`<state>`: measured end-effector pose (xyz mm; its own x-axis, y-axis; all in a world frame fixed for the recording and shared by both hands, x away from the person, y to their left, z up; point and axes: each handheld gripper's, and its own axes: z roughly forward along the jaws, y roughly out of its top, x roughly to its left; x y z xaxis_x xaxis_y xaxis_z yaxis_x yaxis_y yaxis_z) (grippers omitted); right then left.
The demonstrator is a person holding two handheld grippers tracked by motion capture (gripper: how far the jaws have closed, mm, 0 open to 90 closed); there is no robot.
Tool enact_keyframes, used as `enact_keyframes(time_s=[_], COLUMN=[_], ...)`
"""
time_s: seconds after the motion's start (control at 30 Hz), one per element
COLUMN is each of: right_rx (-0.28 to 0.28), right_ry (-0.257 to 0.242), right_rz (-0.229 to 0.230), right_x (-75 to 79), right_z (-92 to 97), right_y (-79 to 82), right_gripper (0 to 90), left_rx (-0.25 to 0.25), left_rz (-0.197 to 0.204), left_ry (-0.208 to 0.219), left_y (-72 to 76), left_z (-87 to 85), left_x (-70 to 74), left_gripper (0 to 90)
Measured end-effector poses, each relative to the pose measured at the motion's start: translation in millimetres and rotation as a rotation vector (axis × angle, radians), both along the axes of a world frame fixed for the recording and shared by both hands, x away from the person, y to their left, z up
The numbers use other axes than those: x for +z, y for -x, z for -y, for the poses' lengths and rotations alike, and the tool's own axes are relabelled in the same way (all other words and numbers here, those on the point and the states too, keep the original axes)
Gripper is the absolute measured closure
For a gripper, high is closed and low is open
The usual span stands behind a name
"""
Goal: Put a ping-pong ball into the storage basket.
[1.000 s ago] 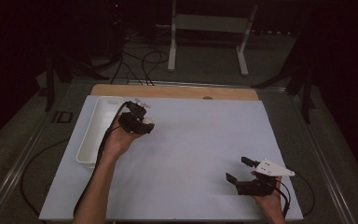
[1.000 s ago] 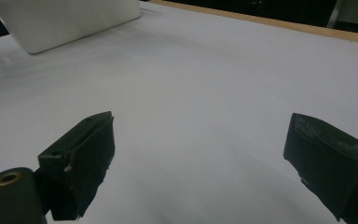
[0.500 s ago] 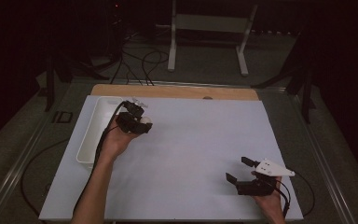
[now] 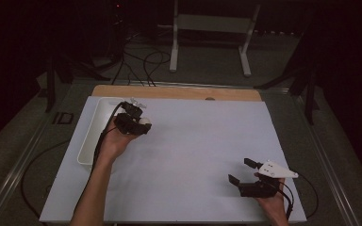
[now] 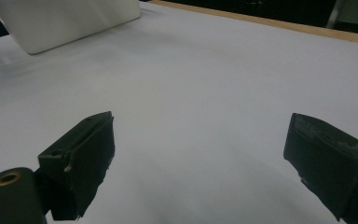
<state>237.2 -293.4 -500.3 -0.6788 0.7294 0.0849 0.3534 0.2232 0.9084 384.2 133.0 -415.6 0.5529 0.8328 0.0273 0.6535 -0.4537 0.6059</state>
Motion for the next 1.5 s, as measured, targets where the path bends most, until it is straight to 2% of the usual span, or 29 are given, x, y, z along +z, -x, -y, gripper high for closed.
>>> enact_keyframes(time_s=[1.5], right_rx=[-0.001], right_ry=[-0.001], right_rz=[-0.002], right_x=[-0.3], right_z=[-0.5], right_y=[-0.1], right_gripper=[8.2], left_rx=[0.022], left_rz=[0.022], left_ry=[0.000], left_y=[8.0], left_z=[-15.9], left_x=[5.7], left_gripper=[51.2])
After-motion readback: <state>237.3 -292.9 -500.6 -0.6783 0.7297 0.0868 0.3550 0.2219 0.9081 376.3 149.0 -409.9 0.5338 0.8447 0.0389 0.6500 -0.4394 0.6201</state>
